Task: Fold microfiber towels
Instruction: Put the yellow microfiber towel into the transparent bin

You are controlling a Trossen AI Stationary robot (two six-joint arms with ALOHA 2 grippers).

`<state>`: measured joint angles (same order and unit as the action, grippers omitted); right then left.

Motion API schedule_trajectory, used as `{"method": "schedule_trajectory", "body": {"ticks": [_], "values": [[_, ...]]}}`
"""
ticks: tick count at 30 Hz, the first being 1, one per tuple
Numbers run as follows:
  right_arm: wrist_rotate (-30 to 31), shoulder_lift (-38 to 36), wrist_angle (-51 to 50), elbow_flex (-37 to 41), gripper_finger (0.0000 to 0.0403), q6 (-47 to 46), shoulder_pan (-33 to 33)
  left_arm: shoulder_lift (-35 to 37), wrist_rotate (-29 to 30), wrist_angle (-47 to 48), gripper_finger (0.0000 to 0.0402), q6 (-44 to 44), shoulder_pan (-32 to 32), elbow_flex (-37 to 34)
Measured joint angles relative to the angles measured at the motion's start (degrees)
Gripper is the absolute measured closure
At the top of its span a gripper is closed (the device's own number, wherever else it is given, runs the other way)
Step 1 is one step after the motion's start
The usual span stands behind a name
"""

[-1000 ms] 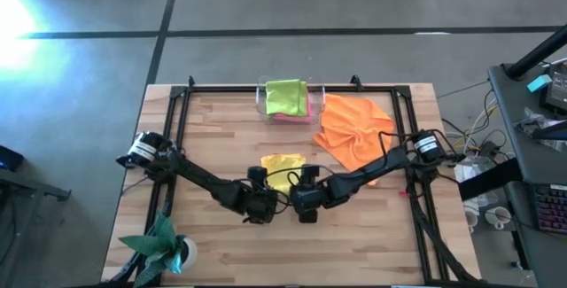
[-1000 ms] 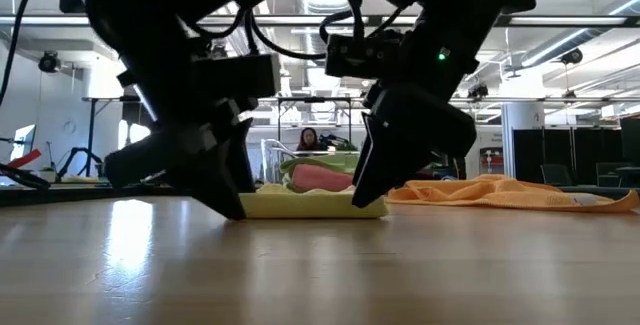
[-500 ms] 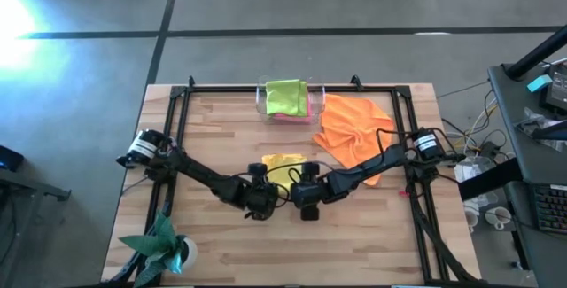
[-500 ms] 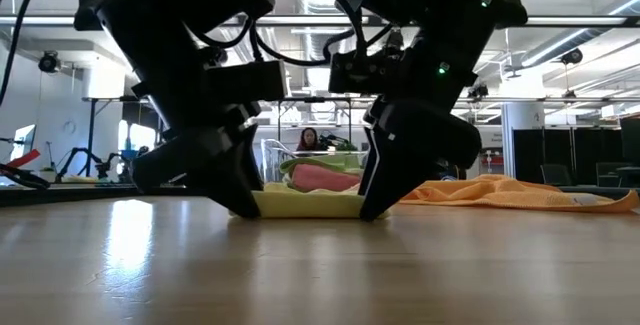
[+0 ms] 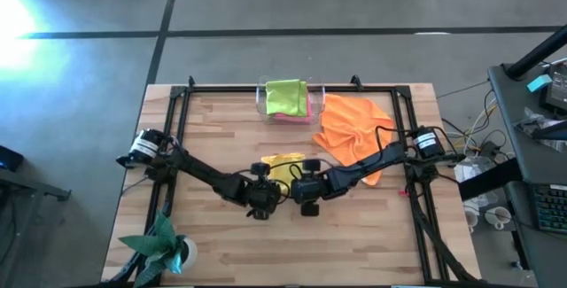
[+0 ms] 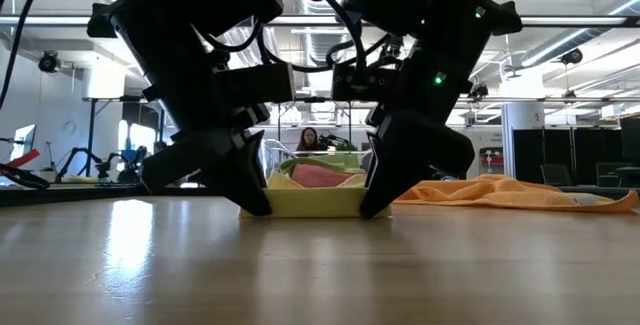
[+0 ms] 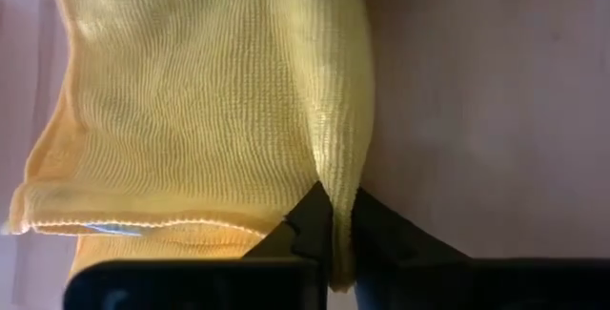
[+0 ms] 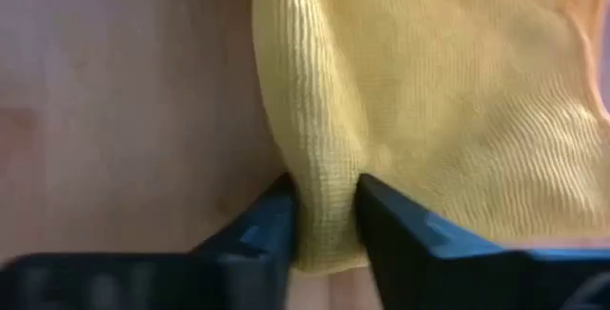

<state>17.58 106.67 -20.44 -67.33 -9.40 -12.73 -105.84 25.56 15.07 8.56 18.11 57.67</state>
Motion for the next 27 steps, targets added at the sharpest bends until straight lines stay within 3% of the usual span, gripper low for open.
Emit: {"method": "schedule_trajectory", "body": {"ticks": [3, 5, 14, 22, 27], "values": [[0.37, 0.00, -0.22, 0.09, 0.0362, 0.00, 0.02, 0.00, -1.17, -0.16, 0.0398, 0.00, -0.48, 0.09], [0.37, -0.02, -0.49, 0.04, 0.0384, -0.14, 0.04, 0.00, -2.33, -0.04, 0.0399, -0.04, -0.79, 0.48], [-3.35, -1.30, -17.63, -10.02, 0.0392, -6.03, -0.17, 4.15, -5.21, 8.23, 0.0400, -0.44, -1.42, 5.04], [-4.03, -3.34, -34.90, -23.47, 0.0393, -15.87, -0.48, 14.23, -6.05, 14.60, 0.0401, -3.48, -2.67, 7.45], [-1.25, -3.34, -39.93, -29.99, 0.0393, -19.34, 0.76, 20.59, -6.04, 16.17, 0.0401, -3.57, -5.99, 7.45]]}}
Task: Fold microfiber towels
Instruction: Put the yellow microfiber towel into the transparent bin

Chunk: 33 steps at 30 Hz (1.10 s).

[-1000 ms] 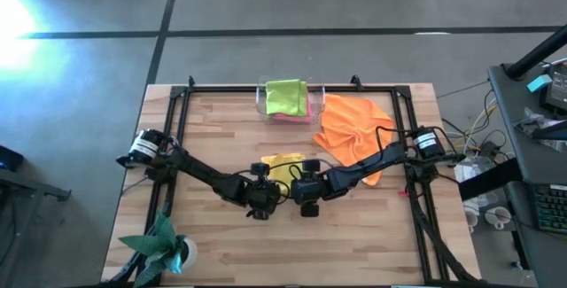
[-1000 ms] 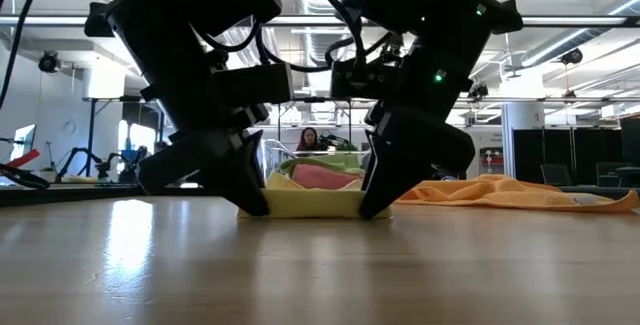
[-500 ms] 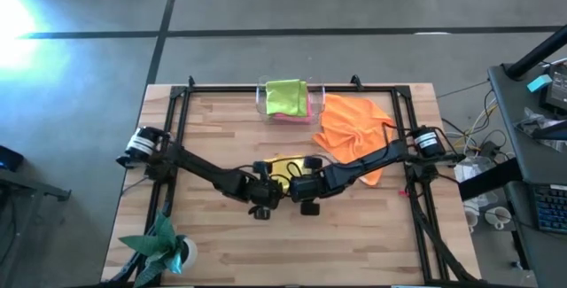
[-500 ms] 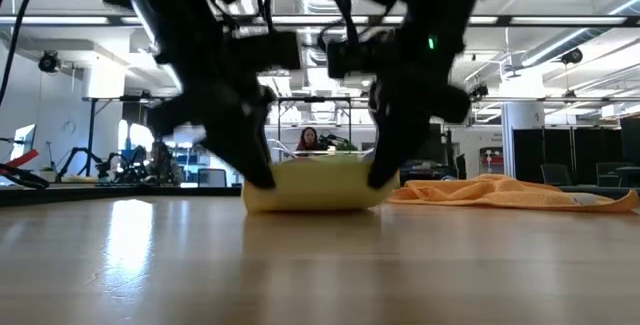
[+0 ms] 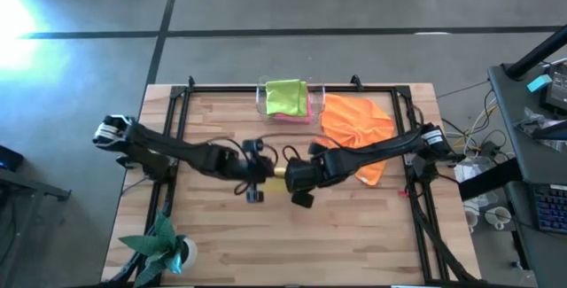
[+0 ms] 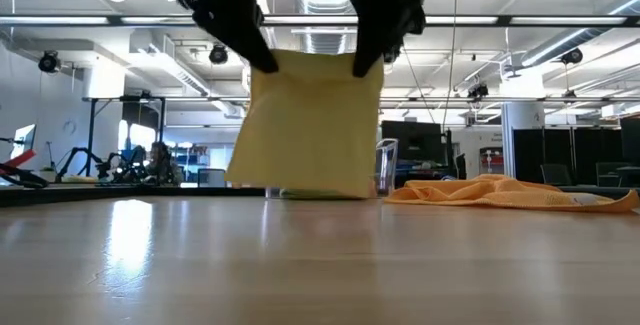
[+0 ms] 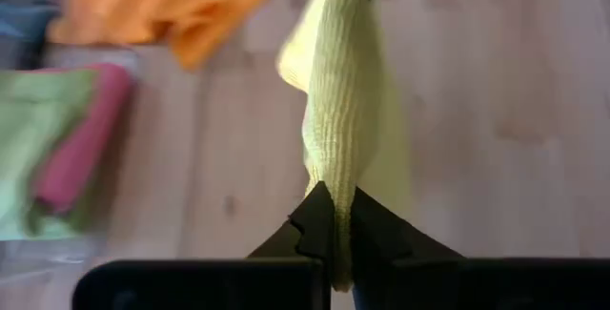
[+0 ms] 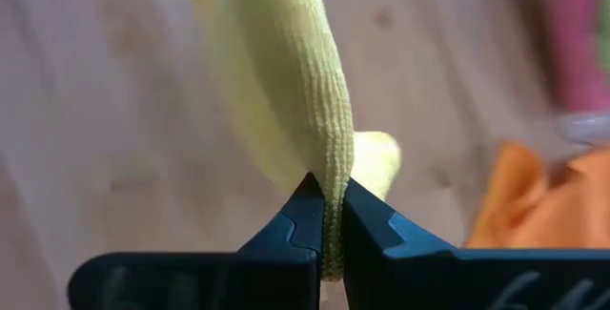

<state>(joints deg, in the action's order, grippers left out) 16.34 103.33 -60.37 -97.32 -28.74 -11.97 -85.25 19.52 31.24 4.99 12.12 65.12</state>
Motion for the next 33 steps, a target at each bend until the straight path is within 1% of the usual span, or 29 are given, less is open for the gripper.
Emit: {"method": "schedule_trajectory", "body": {"ticks": [5, 10, 15, 19, 23, 29, 33], "values": [[5.61, -0.04, -2.99, -1.63, 0.0394, -2.10, 4.90, 1.84, 0.27, -0.47, 0.0401, -3.97, -6.51, -0.06], [6.09, -0.04, -0.81, 0.64, 0.0394, -1.05, 12.66, -0.23, 0.30, -1.71, 0.0401, -7.36, -13.56, -0.07], [5.77, 0.37, 2.48, 2.12, 0.0394, 4.69, 21.21, -3.89, -0.42, -6.77, 0.0401, -10.39, -21.41, -0.07], [4.60, 0.44, 6.57, 2.47, 0.0394, 10.94, 27.42, -7.71, -0.37, -11.59, 0.0402, -14.60, -27.13, 0.00], [-0.66, 0.99, 12.09, 2.72, 0.0394, 16.53, 33.37, -9.94, -0.39, -12.89, 0.0402, -15.08, -31.92, 1.11], [-5.71, 3.46, 17.12, 2.76, 0.0394, 19.89, 39.90, -11.61, -0.19, -16.85, 0.0401, -17.97, -37.37, 3.50], [-6.52, 4.29, 20.02, 2.72, 0.0394, 22.17, 42.34, -13.39, -0.77, -17.75, 0.0401, -19.24, -40.24, 5.66]]}}
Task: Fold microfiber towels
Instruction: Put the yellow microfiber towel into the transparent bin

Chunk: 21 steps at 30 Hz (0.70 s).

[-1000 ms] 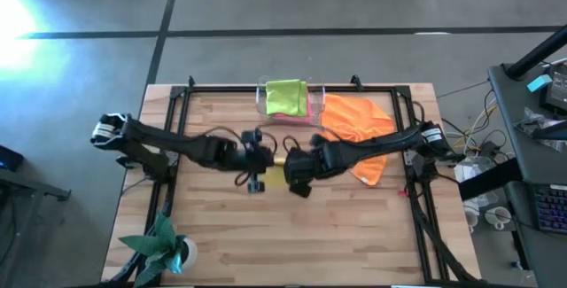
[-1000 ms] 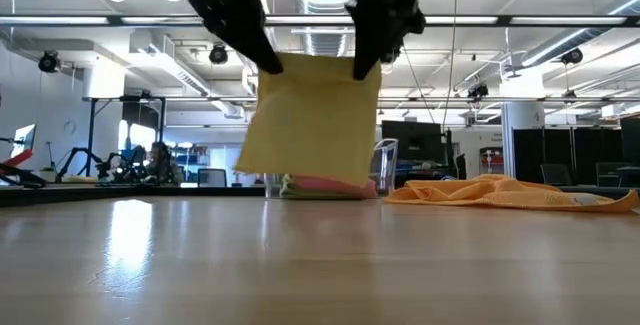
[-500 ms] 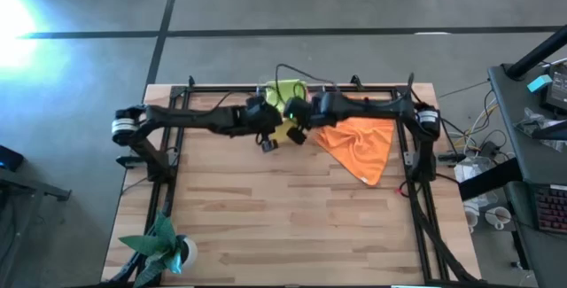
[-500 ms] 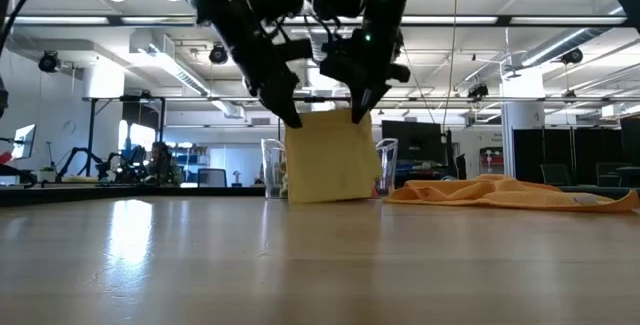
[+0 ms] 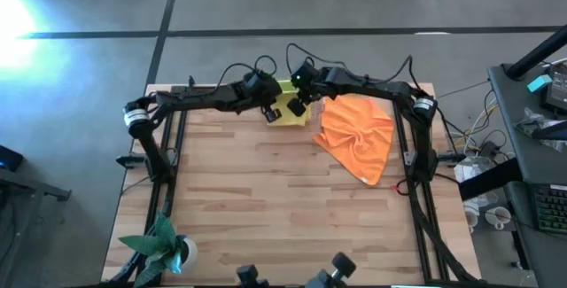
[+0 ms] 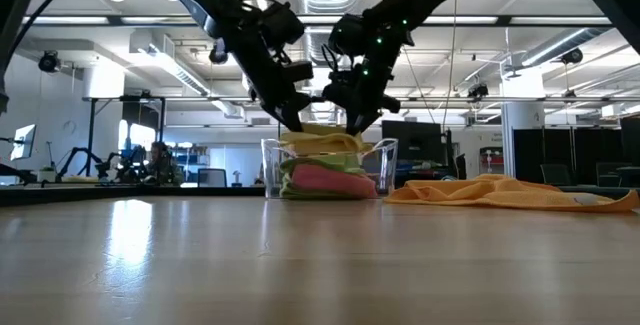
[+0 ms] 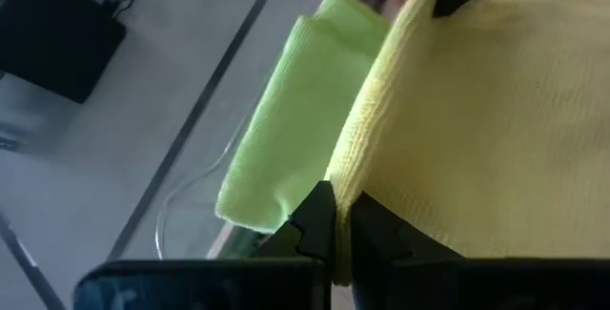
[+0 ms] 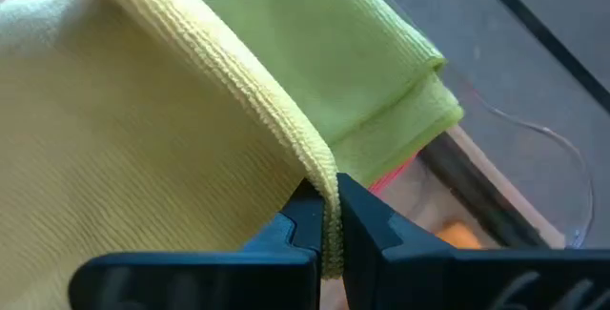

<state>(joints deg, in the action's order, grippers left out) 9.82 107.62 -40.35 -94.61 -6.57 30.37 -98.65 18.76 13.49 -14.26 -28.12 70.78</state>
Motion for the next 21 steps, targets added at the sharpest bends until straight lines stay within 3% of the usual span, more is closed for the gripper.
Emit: {"method": "schedule_trajectory", "body": {"ticks": [12, 21], "values": [[-4.67, 4.64, 3.32, -0.56, 0.0394, 2.16, 4.15, -7.91, -0.38, 0.12, 0.0401, -2.75, -3.13, 4.91], [-1.65, 6.93, 3.36, -3.73, 0.0394, 4.40, 4.36, -8.88, 0.66, -1.04, 0.0401, -3.03, -5.33, 5.80]]}}
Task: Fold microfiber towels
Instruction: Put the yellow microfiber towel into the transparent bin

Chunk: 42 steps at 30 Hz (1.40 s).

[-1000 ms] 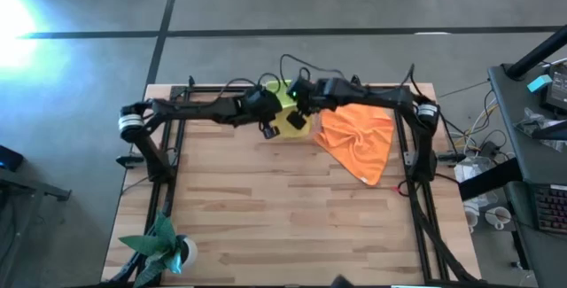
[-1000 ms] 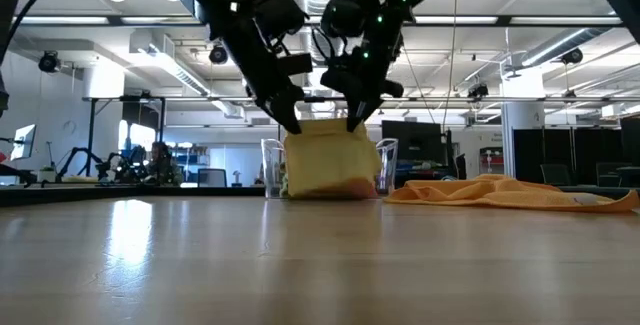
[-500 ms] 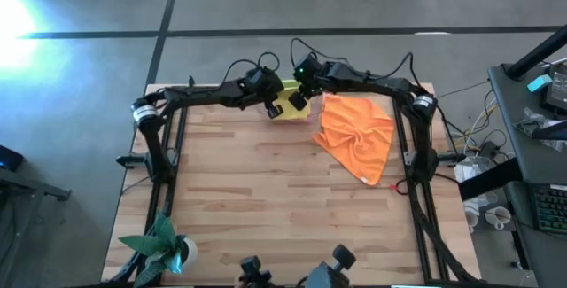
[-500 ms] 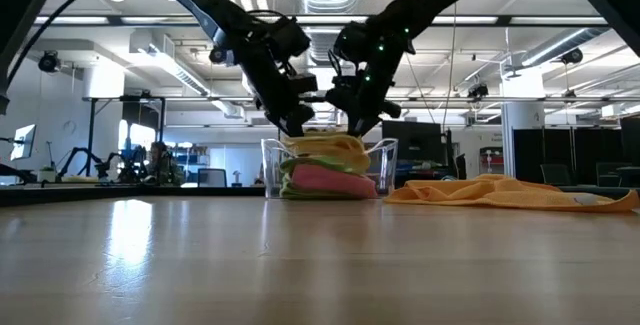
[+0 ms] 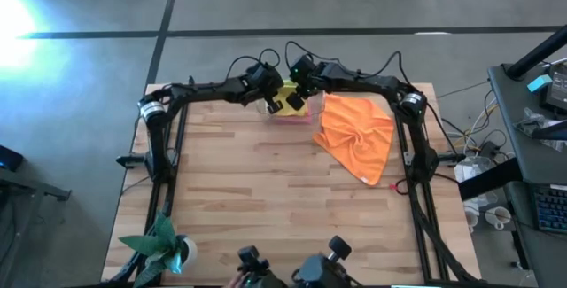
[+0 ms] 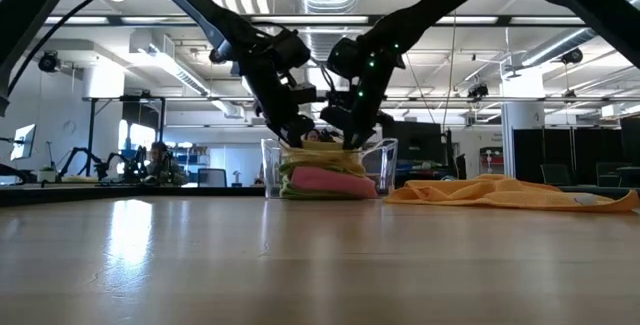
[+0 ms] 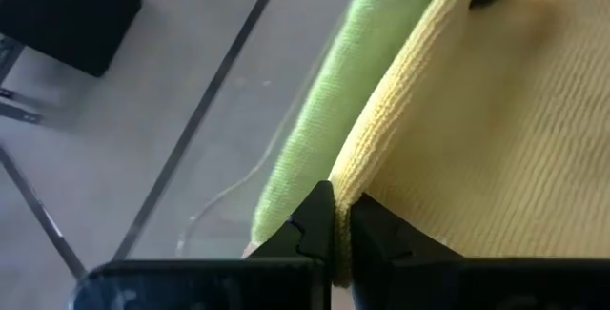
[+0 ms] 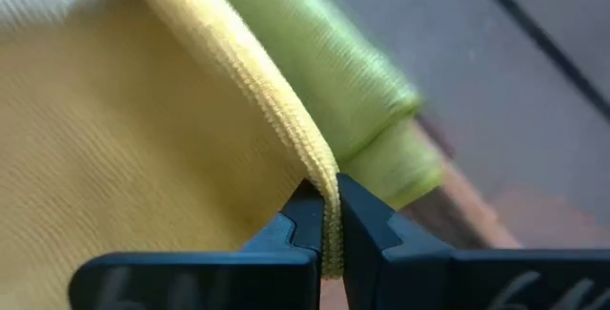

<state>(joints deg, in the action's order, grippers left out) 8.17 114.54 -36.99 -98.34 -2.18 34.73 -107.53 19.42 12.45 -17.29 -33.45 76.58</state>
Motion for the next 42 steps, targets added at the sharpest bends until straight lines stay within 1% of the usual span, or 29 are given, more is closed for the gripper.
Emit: {"method": "schedule_trajectory", "body": {"ticks": [3, 6, 8, 11, 13, 17, 20, 22, 24, 26, 27, 30, 33, 35, 37, 39, 40, 42], "values": [[0.39, 0.00, -0.10, -1.56, 0.0394, 1.38, 0.57, 0.00, 0.06, -0.42, 0.0401, 0.01, -0.53, 0.00], [-1.55, 0.00, -1.24, -2.36, 0.0394, 2.13, 0.99, 0.00, -0.19, -0.24, 0.0401, 0.03, -0.63, 0.00], [-2.53, 0.00, -2.11, -2.44, 0.0393, 2.21, 1.19, 0.01, -1.46, -0.01, 0.0401, 0.03, -0.65, 0.00], [-2.63, 0.00, -2.27, -2.44, 0.0382, 3.31, 1.23, 0.00, -3.05, 0.14, 0.0401, 0.03, -0.67, 0.00], [-2.65, 0.00, -2.30, -2.44, 0.0367, 3.75, 1.22, 0.01, -3.86, 0.31, 0.0395, 0.03, -0.72, 0.00], [-2.49, 0.00, -2.21, -2.41, 0.0326, 3.72, 1.43, 0.01, -3.91, 0.57, 0.0362, -0.03, -0.74, -0.01], [0.04, 0.00, -2.09, -2.41, 0.0292, 3.32, 1.70, 0.01, -3.31, 0.71, 0.0329, -0.08, -0.79, 0.23], [0.89, -0.09, -2.96, -3.17, 0.0272, 3.30, 2.21, 0.49, -1.15, 0.65, 0.0307, -0.14, -0.79, 0.97], [0.84, -0.74, -4.54, -4.75, 0.0257, 3.29, 2.93, 1.69, 2.23, 0.62, 0.0285, -0.15, -0.74, 2.12], [0.80, -1.97, -6.99, -6.89, 0.0245, 3.31, 3.65, 3.42, 5.36, 0.64, 0.0268, -0.15, -0.74, 3.13], [0.66, -2.66, -8.41, -8.19, 0.0241, 3.41, 4.05, 4.50, 6.04, 0.55, 0.0262, -0.16, -0.74, 3.34], [-2.89, -4.19, -13.45, -11.18, 0.0235, 4.42, 5.14, 7.22, 6.29, 0.71, 0.0252, 0.26, -0.79, 3.30], [-10.81, -4.85, -15.99, -12.24, 0.0236, 4.71, 5.74, 9.63, 6.18, 0.87, 0.0252, 0.40, -0.70, 2.60], [-16.28, -4.98, -16.32, -12.23, 0.0240, 4.48, 5.74, 10.45, 4.78, 2.23, 0.0254, 0.46, -0.61, 2.59], [-21.76, -5.03, -16.10, -11.43, 0.0245, 4.33, 5.56, 10.56, 1.43, 4.00, 0.0257, 0.66, -0.50, 2.53], [-25.94, -4.64, -16.29, -10.53, 0.0252, 4.37, 5.18, 10.56, -4.69, 5.41, 0.0263, 2.10, -0.46, 2.29], [-26.73, -4.33, -16.31, -10.07, 0.0256, 4.37, 4.96, 10.39, -7.92, 5.14, 0.0267, 2.87, -0.40, 2.00], [-26.83, -3.70, -16.33, -9.24, 0.0268, 5.12, 4.64, 9.58, -11.79, 4.13, 0.0277, 3.50, -0.23, 1.39]]}}
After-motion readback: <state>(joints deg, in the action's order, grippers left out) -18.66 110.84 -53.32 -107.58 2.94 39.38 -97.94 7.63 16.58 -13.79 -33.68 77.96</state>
